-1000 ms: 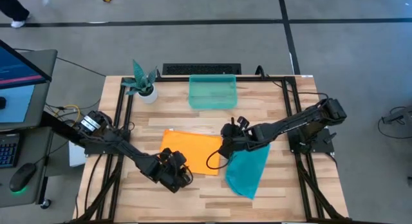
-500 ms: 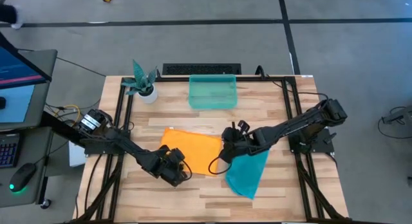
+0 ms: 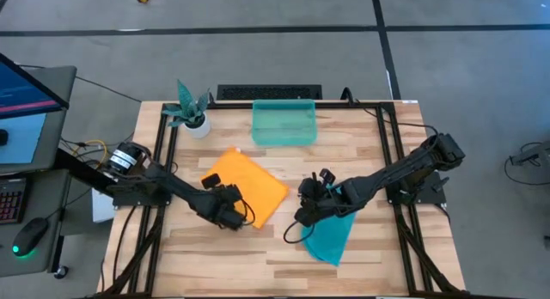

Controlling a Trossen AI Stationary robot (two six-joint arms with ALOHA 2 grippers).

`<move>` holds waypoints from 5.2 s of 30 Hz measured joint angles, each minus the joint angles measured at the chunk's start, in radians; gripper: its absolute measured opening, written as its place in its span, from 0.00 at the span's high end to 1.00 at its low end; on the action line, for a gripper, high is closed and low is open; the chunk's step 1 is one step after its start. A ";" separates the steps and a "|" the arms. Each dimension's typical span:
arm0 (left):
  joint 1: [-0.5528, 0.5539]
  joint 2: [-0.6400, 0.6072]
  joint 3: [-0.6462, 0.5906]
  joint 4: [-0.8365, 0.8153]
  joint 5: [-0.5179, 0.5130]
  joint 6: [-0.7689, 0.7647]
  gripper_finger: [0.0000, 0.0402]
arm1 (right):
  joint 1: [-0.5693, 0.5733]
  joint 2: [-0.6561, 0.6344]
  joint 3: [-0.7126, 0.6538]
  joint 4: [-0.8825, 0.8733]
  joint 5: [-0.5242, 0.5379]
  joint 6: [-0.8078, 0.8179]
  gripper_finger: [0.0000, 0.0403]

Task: Roll microfiber towels into tight, uniform cylinder then place into a basket
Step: Roll the yellow microfiber cloth

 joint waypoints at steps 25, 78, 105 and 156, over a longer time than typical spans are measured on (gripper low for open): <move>-0.078 0.003 0.154 0.506 -0.108 0.219 0.67 | 0.019 0.001 0.000 0.000 0.003 -0.008 0.67; -0.402 0.000 0.150 0.330 0.069 0.023 0.67 | -0.120 0.002 0.000 0.316 -0.029 -0.347 0.67; -0.520 -0.002 0.253 -0.245 -0.118 -0.392 0.67 | -0.184 0.446 0.170 0.613 -0.288 -0.520 0.68; -0.431 -0.003 0.252 -0.203 -0.168 -0.213 0.67 | -0.089 0.335 0.200 0.101 -0.129 -0.110 0.69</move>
